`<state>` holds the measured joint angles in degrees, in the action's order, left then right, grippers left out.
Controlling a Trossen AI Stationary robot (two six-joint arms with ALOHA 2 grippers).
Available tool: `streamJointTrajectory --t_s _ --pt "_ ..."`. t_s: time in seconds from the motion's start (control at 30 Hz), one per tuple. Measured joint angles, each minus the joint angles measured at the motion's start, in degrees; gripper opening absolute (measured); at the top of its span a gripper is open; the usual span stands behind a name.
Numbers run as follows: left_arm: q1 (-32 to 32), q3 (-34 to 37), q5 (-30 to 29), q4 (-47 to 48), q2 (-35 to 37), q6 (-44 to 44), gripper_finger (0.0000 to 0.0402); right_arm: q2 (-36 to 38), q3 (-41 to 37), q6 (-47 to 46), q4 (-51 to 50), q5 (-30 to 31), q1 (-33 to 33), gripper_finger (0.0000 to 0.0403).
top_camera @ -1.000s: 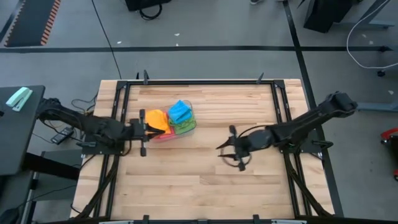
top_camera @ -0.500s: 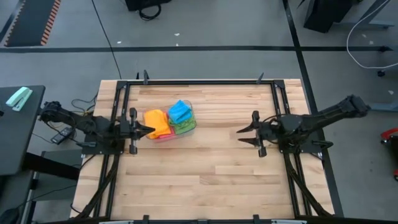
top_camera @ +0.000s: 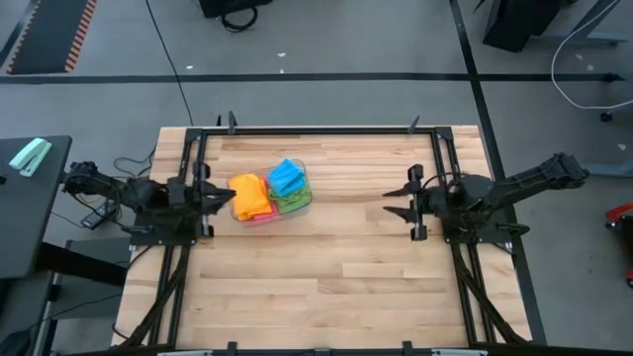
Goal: Fold microfiber towels
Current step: Return to Home Position
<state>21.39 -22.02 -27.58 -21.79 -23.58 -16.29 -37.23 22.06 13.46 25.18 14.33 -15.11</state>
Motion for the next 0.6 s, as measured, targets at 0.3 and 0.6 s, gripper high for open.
streamJointTrajectory --t_s 0.3,0.6 --pt "-0.62 -0.04 -1.36 3.46 -0.64 1.44 0.0019 0.83 0.11 1.46 0.08 0.61 -0.04 0.0146" --pt "-1.36 -0.04 -1.72 9.2 -0.26 3.65 0.0024 7.24 0.04 -6.38 -13.94 -4.59 3.67 0.0146"
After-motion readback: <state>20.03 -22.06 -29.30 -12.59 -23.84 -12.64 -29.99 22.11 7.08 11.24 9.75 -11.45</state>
